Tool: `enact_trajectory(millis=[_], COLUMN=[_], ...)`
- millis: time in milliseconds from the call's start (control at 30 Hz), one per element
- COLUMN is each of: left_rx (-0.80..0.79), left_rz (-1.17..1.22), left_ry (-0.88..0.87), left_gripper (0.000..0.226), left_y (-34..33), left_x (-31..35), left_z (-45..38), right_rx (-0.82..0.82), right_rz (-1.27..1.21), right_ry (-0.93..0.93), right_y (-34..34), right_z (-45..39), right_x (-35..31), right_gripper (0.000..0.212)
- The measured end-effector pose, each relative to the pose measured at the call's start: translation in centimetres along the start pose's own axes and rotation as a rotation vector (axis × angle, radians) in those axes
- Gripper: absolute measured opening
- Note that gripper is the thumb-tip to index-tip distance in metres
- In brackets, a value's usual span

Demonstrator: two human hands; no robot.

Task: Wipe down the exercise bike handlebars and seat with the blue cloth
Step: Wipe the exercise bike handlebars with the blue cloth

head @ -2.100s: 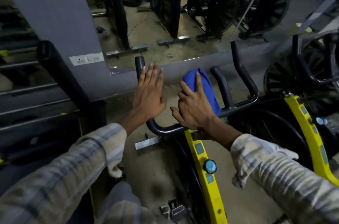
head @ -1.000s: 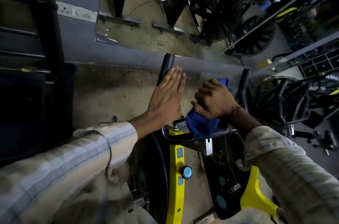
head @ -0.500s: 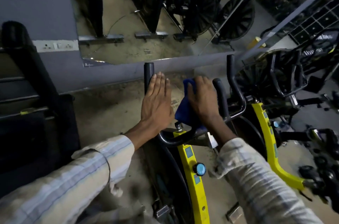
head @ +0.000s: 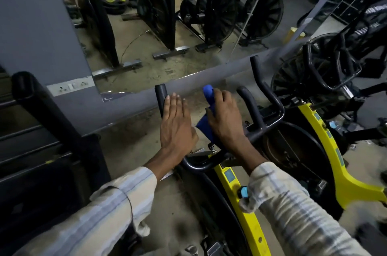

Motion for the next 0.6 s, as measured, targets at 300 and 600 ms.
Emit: enact_trajectory(millis=[300, 600], left_rx=[0.003, 0.031], left_rz=[-0.054, -0.054], left_ry=[-0.002, 0.015], left_gripper=[0.089, 0.082], left_y=[0.0, 0.0], left_x=[0.1, 0.2], left_z=[-0.2, 0.0], right_rx=[0.347, -0.010], right_rz=[-0.327, -0.439], right_ry=[-0.114, -0.285], right_y=[3.4, -2.5], right_z=[1.7, 3.2], right_x=[0.8, 1.5], right_gripper=[0.027, 0.046])
Point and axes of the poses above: each hand's wrist, its own z-axis away from the middle knuckle, its own y-axis out of the back of the hand, x = y × z, the point moved 5 cm from there along -z, towards the middle knuckle, and after that the axes turned 11 degrees about -x, right-handed, at the moved point
